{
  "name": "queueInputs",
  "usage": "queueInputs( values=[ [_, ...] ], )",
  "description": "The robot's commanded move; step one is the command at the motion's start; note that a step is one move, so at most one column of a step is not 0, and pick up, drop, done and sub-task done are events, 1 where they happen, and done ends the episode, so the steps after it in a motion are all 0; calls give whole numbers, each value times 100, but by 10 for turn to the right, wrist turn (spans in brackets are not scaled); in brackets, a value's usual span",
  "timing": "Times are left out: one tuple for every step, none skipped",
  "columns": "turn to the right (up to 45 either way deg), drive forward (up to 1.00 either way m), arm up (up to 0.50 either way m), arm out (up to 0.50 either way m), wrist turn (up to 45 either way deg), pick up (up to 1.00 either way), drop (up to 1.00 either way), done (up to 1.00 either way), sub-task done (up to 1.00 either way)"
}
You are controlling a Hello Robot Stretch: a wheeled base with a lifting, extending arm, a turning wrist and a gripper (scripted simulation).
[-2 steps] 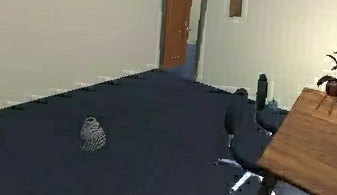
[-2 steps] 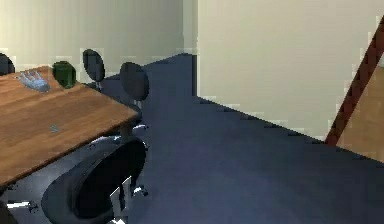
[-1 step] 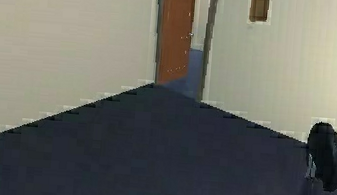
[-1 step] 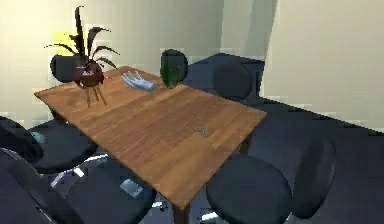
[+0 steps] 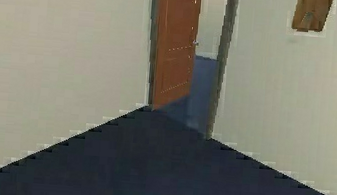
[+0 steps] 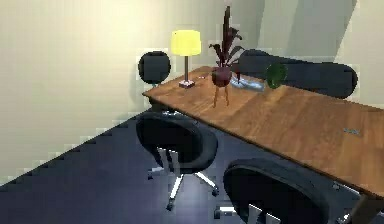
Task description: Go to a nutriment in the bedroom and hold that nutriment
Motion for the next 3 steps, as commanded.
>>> queueInputs(
  values=[
    [0,100,0,0,0,0,0,0,0],
    [30,0,0,0,0,0,0,0,0],
    [0,90,0,0,0,0,0,0,0]
  ],
)
